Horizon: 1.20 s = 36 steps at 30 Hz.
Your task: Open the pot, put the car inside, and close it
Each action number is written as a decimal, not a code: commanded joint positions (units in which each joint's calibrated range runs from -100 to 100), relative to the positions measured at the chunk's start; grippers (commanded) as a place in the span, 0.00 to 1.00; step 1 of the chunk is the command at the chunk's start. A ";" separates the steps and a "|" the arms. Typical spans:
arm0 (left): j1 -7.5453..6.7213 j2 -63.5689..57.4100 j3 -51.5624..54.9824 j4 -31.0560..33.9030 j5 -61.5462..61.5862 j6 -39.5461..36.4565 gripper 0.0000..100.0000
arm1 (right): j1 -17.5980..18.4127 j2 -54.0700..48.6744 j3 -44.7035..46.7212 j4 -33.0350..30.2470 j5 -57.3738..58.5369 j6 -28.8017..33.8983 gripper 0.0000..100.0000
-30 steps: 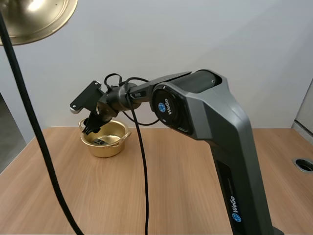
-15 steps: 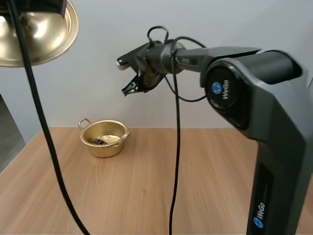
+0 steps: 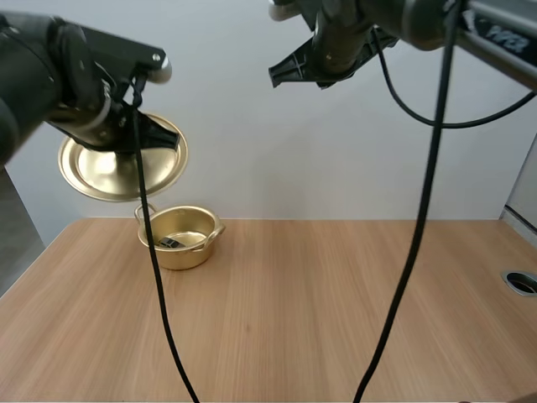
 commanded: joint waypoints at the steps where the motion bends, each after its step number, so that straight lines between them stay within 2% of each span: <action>1: -0.02 6.28 2.11 -3.65 -9.66 -0.02 0.00 | -0.02 -17.87 -0.07 -0.03 5.11 -0.30 0.00; 7: -0.02 15.85 2.11 -5.88 -19.10 -0.02 0.00 | -0.02 -26.68 -0.07 -0.53 11.66 -6.49 0.00; 10: -0.02 19.82 2.11 -5.88 -24.38 -0.02 0.00 | -0.02 -29.79 -0.07 -0.53 15.15 -6.72 0.00; 18: -0.02 29.83 1.84 -6.35 -30.91 -0.02 0.00 | -0.02 -32.83 -0.07 -0.53 15.50 -6.72 0.00; 26: -0.11 37.31 -3.51 -6.35 -30.42 -0.02 0.00 | -1.03 -32.83 -0.07 -1.74 15.50 -6.72 0.00; 36: -0.19 43.68 -11.50 -7.85 -14.78 0.32 0.00 | -2.17 -32.83 -0.07 -1.62 15.50 -6.72 0.00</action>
